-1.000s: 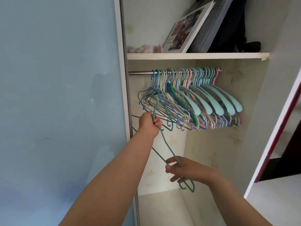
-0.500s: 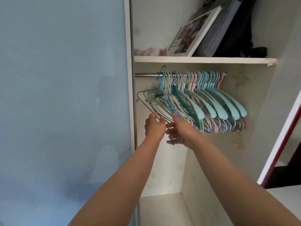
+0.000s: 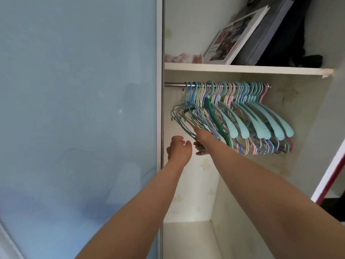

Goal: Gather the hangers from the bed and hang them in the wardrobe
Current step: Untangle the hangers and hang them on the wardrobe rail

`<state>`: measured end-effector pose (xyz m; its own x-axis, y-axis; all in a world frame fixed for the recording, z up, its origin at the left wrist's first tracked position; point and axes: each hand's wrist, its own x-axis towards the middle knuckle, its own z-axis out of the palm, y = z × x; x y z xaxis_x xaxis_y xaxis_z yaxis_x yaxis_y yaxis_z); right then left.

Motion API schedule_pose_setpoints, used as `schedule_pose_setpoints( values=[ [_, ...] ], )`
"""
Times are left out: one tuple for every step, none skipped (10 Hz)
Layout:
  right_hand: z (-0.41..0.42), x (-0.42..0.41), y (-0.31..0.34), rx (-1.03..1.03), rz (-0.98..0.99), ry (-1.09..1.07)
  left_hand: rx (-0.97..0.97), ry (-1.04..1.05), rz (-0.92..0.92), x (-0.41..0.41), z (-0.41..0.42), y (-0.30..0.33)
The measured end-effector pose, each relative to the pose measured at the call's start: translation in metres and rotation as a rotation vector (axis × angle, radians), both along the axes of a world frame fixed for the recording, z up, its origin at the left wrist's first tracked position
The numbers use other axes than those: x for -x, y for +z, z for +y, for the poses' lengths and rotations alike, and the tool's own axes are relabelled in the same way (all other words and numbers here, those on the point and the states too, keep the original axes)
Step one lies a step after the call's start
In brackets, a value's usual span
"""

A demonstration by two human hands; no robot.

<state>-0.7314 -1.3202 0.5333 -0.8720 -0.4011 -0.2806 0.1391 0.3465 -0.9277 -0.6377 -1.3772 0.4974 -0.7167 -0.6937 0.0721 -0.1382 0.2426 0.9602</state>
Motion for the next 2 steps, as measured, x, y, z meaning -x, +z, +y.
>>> schedule_pose_setpoints(
  values=[
    [0.012, 0.008, -0.015, 0.135, 0.027, -0.142, -0.053, -0.021, 0.015, -0.002, 0.001, -0.002],
    [0.032, 0.007, -0.027, 0.193, 0.059, -0.219, -0.071, -0.06, 0.041, -0.003, 0.005, -0.01]
  ],
)
